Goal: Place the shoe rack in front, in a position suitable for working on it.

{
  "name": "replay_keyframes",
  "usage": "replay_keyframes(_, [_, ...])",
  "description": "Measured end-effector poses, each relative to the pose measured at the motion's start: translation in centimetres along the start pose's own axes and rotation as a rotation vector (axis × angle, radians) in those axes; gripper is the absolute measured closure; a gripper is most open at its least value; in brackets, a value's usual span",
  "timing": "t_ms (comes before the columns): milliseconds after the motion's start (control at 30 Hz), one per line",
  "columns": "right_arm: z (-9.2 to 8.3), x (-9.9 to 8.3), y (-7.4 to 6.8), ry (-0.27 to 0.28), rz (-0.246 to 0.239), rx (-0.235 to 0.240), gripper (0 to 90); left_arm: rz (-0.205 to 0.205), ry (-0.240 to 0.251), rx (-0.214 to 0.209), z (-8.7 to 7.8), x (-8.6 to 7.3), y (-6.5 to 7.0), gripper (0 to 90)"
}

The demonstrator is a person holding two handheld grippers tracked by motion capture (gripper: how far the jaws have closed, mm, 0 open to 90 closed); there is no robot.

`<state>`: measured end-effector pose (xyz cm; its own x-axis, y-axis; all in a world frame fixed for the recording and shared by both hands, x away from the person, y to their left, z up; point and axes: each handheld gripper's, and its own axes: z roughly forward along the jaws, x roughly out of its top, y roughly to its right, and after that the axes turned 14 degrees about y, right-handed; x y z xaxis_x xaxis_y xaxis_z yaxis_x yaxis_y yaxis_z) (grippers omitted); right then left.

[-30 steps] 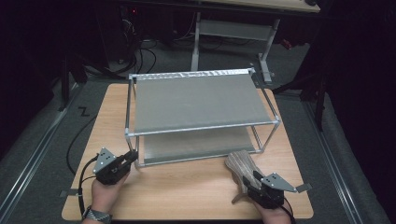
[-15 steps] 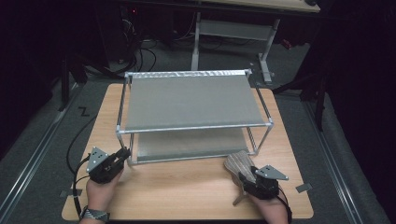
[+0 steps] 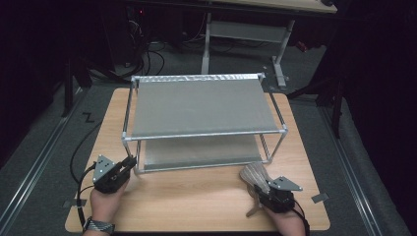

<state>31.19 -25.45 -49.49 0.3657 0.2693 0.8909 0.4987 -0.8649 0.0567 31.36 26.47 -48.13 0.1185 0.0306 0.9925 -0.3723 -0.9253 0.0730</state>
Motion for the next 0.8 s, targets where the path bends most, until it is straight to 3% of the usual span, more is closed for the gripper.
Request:
replay_keyframes(233, [-2.1,-0.8,1.2,-0.021,0.032,-0.049,57.6,0.025,-0.001,0.006,0.3,0.1,-0.4,79.7])
replay_keyframes(400, [-2.7,-0.6,1.4,-0.021,0.045,-0.045,49.4,0.031,0.001,0.013,0.4,0.0,-0.4,79.8])
replay_keyframes(633, [-2.0,0.9,1.8,0.002,0.036,-0.044,39.5,0.039,0.003,0.005,0.0,-0.1,-0.2,79.9])
replay_keyframes(800, [-0.6,1.0,2.0,-0.032,0.040,-0.027,38.7,0.042,0.004,-0.005,-0.5,-0.1,0.0,80.0])
